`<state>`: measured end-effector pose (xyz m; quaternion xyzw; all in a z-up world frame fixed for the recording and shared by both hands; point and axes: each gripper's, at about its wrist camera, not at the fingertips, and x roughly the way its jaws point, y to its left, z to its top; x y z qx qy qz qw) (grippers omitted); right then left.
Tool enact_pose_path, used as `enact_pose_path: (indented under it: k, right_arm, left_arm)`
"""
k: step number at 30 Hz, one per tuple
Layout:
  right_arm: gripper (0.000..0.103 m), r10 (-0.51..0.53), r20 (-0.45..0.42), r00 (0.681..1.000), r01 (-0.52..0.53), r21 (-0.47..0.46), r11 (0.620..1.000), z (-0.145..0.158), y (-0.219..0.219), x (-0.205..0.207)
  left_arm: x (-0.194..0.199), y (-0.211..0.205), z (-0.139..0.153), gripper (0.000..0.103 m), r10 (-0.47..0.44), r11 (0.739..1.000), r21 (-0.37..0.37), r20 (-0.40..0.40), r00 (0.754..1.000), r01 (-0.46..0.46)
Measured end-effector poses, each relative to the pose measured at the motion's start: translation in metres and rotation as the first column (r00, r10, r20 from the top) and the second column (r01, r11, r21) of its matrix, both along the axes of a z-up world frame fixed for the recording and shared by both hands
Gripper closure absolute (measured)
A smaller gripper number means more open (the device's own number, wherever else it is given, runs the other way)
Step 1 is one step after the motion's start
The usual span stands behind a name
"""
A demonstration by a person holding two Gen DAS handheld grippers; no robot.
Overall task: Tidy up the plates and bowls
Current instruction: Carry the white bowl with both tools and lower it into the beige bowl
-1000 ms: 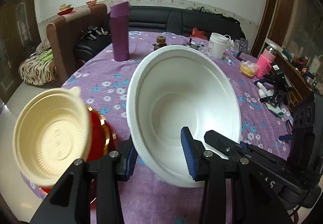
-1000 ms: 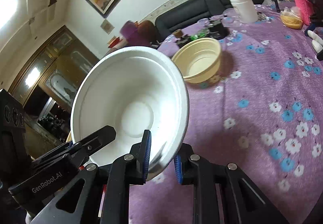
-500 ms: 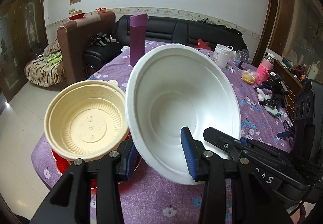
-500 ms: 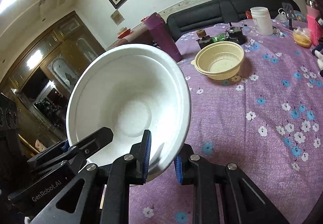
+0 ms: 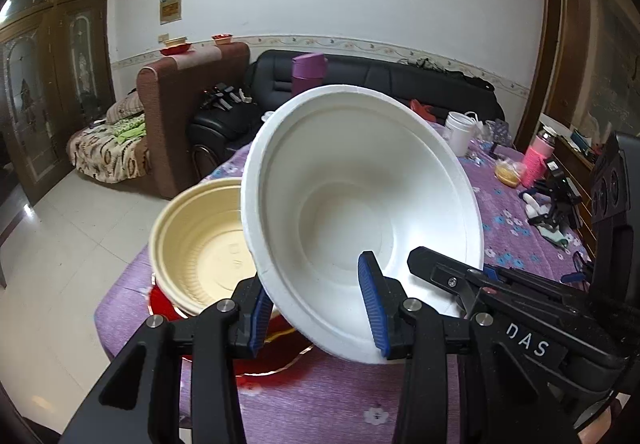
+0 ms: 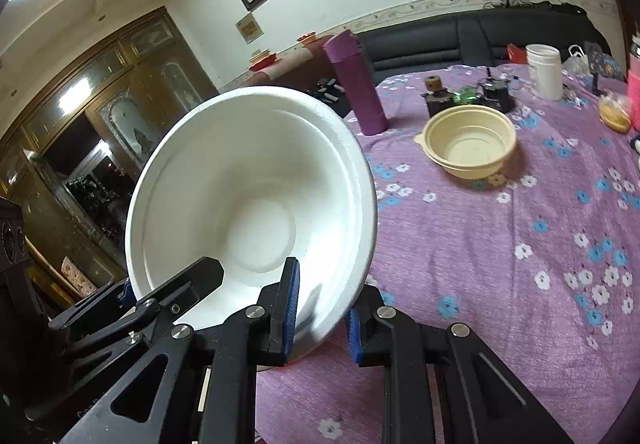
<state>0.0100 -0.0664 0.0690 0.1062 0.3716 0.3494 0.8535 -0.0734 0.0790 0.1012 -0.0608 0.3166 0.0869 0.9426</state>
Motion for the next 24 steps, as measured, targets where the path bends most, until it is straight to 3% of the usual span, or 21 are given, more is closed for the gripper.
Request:
enact_pose_path:
  k: [10,24]
  right_arm:
    - [0.08,0.047,0.025,0.999,-0.046,-0.047,0.998,0.011,0.041,0.002]
    - [0.08,0.106,-0.025,0.994,-0.109,-0.109,0.988,0.008,0.104,0.019]
  left_arm:
    - [0.003,0.035,0.003,0.063,0.052,0.999,0.003,-0.008,0.999,-0.052]
    - [0.018,0.08,-0.005,0.063,0.182,0.981,0.085,-0.062,0.981,-0.177]
